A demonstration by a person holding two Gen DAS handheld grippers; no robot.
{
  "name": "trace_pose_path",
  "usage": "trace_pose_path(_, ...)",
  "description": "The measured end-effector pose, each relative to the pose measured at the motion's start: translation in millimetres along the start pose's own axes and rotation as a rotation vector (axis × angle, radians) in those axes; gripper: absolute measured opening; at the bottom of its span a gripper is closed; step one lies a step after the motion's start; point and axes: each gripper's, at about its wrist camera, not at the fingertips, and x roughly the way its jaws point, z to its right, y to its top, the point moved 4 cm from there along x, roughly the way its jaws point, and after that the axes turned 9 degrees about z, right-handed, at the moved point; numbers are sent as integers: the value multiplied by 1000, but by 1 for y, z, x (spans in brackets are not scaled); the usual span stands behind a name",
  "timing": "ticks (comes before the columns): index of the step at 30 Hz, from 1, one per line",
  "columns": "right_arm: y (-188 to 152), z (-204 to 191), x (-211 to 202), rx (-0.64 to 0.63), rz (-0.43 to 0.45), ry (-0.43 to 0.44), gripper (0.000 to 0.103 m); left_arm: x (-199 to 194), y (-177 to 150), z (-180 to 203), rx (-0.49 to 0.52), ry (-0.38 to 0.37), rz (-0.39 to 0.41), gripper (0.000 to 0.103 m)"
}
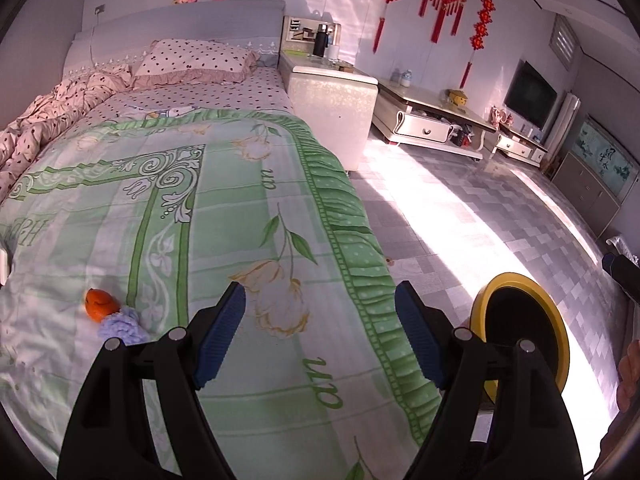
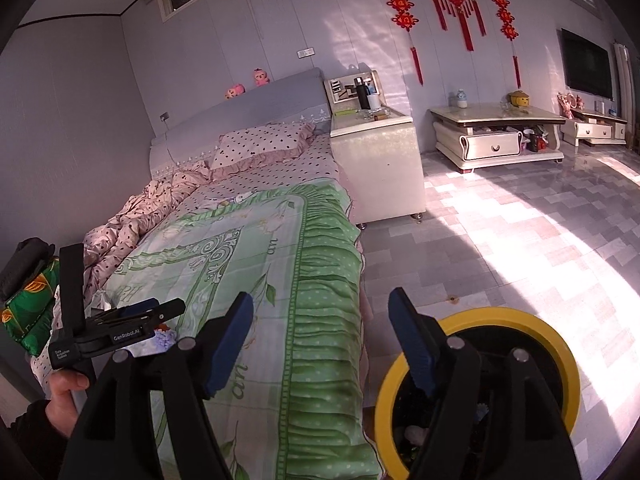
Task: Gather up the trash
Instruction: 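Move both tools back over the bed toward the orange peel and pom-pom, then grasp the orange peel with the left gripper while the right grasps the lilac pom-pom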
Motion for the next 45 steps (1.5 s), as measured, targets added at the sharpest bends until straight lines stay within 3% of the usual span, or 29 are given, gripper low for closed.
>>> trace_pose_path(10,-24,-116,74,-112,-106,180,69,-8,-2,-159,-144,183,1,73)
trace_pose_path(20,-81,-207,157,-188,-268,289,69,14,-34,-262,-270,286,-58,72)
trace_pose_path(30,-142,-247,210,-226,-402,323,69,55,-65,-294,-337,270,-125,71)
trace_pose_path(38,-165,-257,238,-251,-447,333,69,89,-80,-300,-390,216,-190,47)
trace_pose_path(45,-183,-273,261,-285,-481,363,69,110,-79,-307,-452,164,-194,38)
